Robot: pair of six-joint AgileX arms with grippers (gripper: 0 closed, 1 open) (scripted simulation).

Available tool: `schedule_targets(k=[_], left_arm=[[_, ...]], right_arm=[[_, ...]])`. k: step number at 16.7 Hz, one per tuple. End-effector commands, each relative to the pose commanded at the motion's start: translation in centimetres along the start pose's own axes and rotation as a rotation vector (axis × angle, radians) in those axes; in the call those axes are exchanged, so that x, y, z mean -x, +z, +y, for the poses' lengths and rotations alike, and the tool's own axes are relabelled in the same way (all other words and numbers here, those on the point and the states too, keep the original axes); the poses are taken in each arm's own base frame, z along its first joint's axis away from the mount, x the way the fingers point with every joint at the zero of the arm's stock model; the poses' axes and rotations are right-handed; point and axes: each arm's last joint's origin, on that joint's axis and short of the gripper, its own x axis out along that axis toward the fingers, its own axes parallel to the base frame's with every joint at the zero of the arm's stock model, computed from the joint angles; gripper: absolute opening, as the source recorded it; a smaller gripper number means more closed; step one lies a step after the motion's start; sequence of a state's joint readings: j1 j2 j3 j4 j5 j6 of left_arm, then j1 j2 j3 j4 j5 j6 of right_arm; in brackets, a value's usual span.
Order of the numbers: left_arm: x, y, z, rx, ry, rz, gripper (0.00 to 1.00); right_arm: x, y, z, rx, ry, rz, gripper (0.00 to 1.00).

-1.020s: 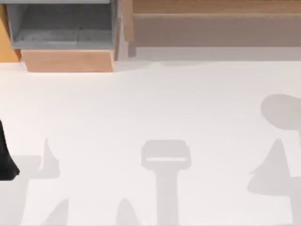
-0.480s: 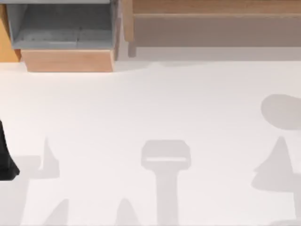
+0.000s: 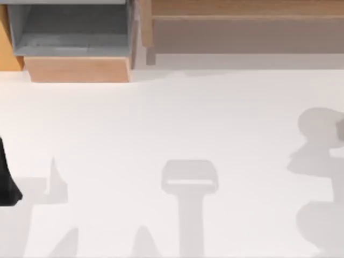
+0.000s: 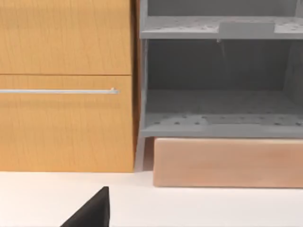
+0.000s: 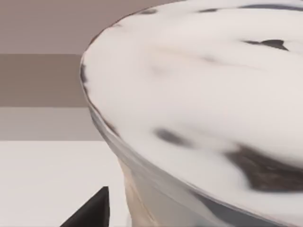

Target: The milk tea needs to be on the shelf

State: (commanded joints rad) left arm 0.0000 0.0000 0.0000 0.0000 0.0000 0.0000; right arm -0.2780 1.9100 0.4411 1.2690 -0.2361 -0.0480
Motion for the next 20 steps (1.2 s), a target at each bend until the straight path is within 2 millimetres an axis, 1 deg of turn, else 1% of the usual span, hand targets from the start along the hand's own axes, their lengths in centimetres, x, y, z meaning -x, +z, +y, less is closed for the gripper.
schedule_targets(k=[2,5,18,19,20], left_arm=[[0.00,0.00,0.00,0.000,0.000,0.000,1.00],[0.00,0.00,0.00,0.000,0.000,0.000,1.00],[0.00,0.00,0.00,0.000,0.000,0.000,1.00],[0.00,0.00,0.00,0.000,0.000,0.000,1.00],[0.00,0.00,0.00,0.000,0.000,0.000,1.00]], right_arm=[[-0.72,-0.09,0.08,0.000,0.000,0.001,1.00],[-0.72,-0.09,0.08,0.000,0.000,0.001,1.00],[-0.72,-0.09,0.08,0.000,0.000,0.001,0.02],[-0.72,-0.09,0.08,0.000,0.000,0.001,0.00],[-0.72,-0.09,0.08,0.000,0.000,0.001,0.00]])
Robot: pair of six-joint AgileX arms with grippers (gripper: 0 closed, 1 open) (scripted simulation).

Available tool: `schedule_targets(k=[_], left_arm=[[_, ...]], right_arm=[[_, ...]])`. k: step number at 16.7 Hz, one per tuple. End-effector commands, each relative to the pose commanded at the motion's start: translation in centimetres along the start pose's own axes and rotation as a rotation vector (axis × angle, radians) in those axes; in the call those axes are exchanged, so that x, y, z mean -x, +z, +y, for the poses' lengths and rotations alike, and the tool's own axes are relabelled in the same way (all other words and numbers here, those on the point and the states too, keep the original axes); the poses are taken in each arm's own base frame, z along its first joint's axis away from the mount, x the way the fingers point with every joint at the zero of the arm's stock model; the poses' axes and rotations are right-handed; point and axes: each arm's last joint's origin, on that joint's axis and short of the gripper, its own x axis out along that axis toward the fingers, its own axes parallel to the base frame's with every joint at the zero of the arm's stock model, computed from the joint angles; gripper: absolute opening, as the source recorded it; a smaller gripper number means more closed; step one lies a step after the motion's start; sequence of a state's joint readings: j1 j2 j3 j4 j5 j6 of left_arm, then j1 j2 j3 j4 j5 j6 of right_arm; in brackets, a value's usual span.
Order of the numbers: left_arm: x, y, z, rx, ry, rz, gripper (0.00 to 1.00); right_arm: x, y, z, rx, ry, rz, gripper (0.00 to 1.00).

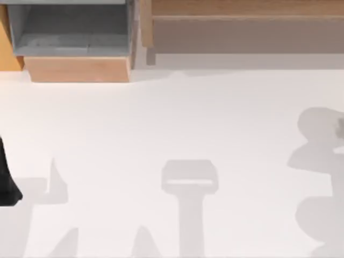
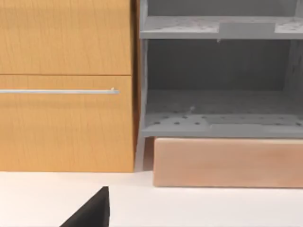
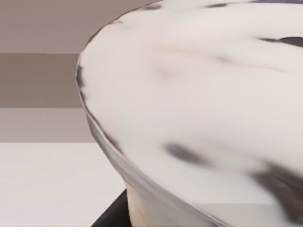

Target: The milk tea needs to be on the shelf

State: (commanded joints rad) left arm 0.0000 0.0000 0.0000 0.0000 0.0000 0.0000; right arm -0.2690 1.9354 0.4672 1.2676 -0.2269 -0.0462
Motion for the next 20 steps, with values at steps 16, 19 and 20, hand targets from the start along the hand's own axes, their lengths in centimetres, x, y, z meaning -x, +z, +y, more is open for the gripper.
schedule_targets(k=[16,19,20], left_arm=[[0.0,0.0,0.0,0.000,0.000,0.000,1.00],[0.0,0.0,0.0,0.000,0.000,0.000,1.00],[0.0,0.0,0.0,0.000,0.000,0.000,1.00]], right_arm=[[0.2,0.8,0.0,-0.004,-0.001,0.004,0.00],[-0.3,2.3,0.1,0.013,-0.007,-0.057,0.00],[-0.7,3.4,0.4,0.023,-0.010,-0.095,0.00]])
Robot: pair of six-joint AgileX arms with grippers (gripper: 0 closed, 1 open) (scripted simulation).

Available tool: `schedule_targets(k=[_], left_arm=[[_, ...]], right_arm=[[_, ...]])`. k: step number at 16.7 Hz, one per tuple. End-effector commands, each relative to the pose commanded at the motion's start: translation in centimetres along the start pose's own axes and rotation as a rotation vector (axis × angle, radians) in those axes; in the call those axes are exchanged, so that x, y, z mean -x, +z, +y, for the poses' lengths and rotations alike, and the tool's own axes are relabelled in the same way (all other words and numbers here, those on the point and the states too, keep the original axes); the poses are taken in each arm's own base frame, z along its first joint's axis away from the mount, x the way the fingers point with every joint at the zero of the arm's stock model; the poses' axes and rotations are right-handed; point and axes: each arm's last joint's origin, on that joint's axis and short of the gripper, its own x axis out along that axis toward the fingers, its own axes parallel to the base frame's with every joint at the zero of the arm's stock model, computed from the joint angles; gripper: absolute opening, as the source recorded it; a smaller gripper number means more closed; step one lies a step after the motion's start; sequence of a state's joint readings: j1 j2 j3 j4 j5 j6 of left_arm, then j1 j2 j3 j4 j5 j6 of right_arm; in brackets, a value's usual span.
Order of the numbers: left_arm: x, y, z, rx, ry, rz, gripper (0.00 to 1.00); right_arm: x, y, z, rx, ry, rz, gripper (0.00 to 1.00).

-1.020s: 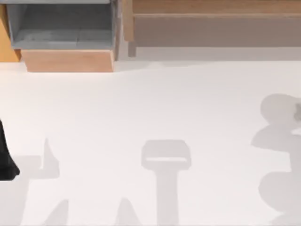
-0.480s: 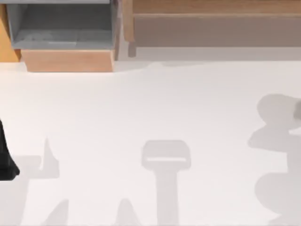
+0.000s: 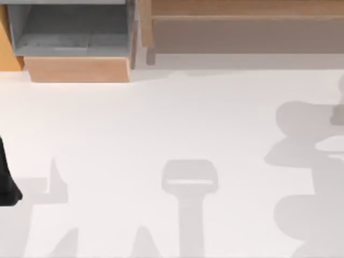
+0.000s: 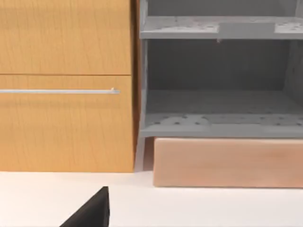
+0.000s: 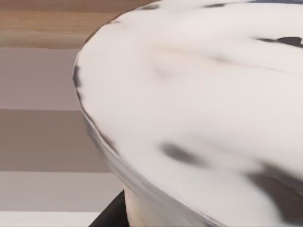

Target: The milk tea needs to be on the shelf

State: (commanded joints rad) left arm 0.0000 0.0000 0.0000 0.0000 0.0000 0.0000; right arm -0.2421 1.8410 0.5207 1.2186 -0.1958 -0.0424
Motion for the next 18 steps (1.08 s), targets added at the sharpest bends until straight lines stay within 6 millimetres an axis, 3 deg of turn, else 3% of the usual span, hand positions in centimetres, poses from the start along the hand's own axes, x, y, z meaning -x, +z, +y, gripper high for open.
schedule_targets(k=[4,9,14,18], left_arm=[[0.0,0.0,0.0,0.000,0.000,0.000,1.00],[0.0,0.0,0.0,0.000,0.000,0.000,1.00],[0.0,0.0,0.0,0.000,0.000,0.000,1.00],[0.0,0.0,0.0,0.000,0.000,0.000,1.00]], right_arm=[[-2.7,5.2,2.1,0.020,-0.011,-0.137,0.00],[-6.0,11.3,7.4,-0.011,-0.002,-0.185,0.00],[-8.6,14.9,14.0,-0.041,0.021,-0.064,0.00],[-9.4,16.9,18.6,-0.036,0.027,0.047,0.00]])
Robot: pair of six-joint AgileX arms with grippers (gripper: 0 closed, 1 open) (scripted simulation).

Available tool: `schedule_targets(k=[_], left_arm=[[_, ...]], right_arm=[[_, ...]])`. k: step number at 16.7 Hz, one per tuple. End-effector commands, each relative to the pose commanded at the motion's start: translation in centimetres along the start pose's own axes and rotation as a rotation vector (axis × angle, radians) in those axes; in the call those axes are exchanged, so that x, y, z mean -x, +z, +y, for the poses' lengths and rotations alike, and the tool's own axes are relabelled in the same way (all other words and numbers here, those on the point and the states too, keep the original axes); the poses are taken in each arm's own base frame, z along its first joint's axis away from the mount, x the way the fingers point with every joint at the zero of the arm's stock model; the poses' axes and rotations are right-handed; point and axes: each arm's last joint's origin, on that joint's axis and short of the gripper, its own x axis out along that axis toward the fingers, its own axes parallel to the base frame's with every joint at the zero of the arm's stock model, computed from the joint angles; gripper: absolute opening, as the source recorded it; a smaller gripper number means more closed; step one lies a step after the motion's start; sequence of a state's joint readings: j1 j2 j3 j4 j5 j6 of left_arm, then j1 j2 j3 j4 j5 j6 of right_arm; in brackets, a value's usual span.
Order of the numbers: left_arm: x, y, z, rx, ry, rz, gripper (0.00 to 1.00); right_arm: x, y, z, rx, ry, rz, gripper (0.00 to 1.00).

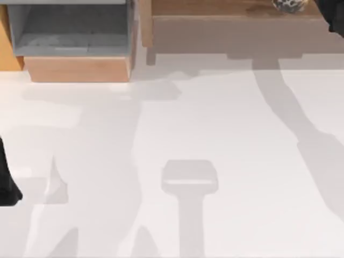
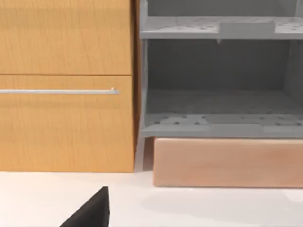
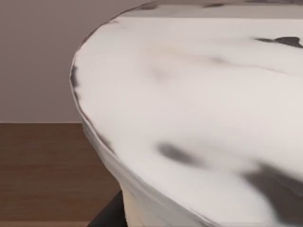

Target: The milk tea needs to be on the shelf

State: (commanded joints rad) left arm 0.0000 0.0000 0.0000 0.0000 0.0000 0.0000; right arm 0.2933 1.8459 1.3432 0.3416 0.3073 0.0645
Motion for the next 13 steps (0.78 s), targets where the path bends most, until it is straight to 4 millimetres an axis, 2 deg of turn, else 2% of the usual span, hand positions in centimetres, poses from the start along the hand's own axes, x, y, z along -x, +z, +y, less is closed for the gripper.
schedule_targets(k=[3,5,7,13], left_arm=[[0.0,0.0,0.0,0.000,0.000,0.000,1.00],[0.0,0.0,0.0,0.000,0.000,0.000,1.00],[0.0,0.0,0.0,0.000,0.000,0.000,1.00],[0.0,0.0,0.0,0.000,0.000,0.000,1.00]], right_arm=[[-0.2,1.3,2.4,0.009,-0.007,0.049,0.00],[-0.2,2.2,3.3,0.009,-0.015,0.056,0.00],[-0.1,2.8,3.6,0.007,-0.023,0.052,0.00],[-0.2,3.0,3.4,0.003,-0.027,0.048,0.00]])
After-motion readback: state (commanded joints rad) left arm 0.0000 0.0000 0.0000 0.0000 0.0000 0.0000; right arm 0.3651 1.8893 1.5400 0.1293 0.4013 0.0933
